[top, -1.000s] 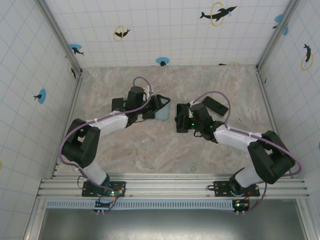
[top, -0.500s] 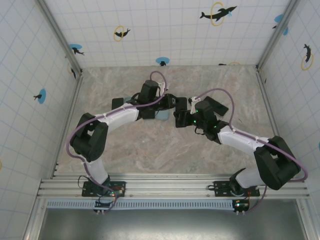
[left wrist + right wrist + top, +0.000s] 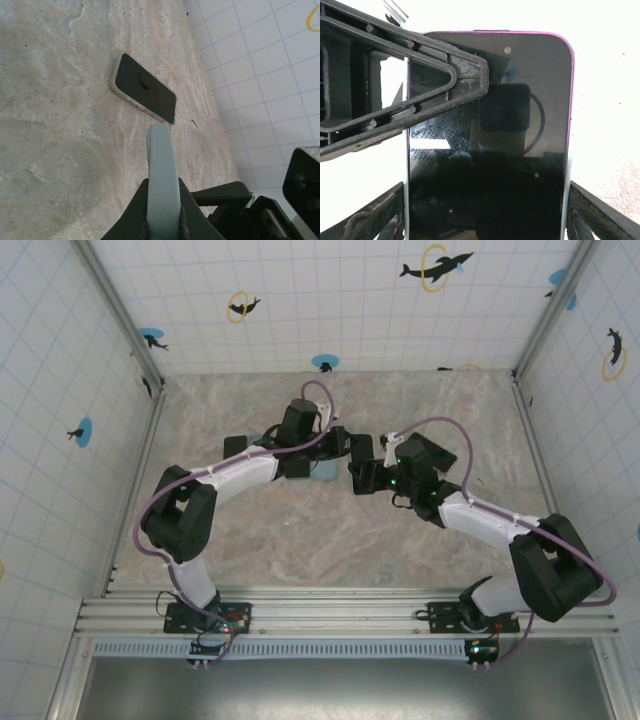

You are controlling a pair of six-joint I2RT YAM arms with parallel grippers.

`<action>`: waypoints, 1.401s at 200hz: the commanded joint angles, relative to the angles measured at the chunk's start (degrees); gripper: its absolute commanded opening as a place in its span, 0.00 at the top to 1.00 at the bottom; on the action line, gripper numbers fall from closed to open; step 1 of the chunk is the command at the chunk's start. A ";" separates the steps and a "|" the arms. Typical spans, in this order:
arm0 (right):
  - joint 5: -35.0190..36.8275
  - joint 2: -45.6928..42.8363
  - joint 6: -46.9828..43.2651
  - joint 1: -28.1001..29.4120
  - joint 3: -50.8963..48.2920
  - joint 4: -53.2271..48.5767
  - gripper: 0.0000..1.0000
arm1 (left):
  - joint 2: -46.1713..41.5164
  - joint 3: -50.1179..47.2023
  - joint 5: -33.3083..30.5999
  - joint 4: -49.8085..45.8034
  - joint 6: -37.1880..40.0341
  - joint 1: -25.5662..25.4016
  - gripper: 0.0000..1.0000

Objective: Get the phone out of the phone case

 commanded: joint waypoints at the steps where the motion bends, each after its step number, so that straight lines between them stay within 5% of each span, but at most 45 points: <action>1: -2.48 -2.98 1.61 -0.71 -2.00 4.98 0.17 | -1.46 -0.70 0.50 7.19 -6.63 1.15 0.94; 71: -6.02 -11.68 15.27 -2.78 -14.98 22.00 0.17 | -4.16 -4.21 -3.52 21.41 -21.43 5.40 0.94; 118: -5.74 -8.92 36.59 -2.44 -21.06 48.28 0.37 | -3.82 -3.37 -4.91 28.00 -30.43 5.27 0.94; 148: -3.93 -5.69 43.19 -1.31 -19.55 56.35 0.49 | -4.89 -3.23 -6.17 29.11 -32.39 4.44 0.93; 280: -5.89 4.40 48.84 -2.01 -13.49 67.93 0.76 | -7.21 -3.20 -6.25 31.55 -36.81 3.33 0.94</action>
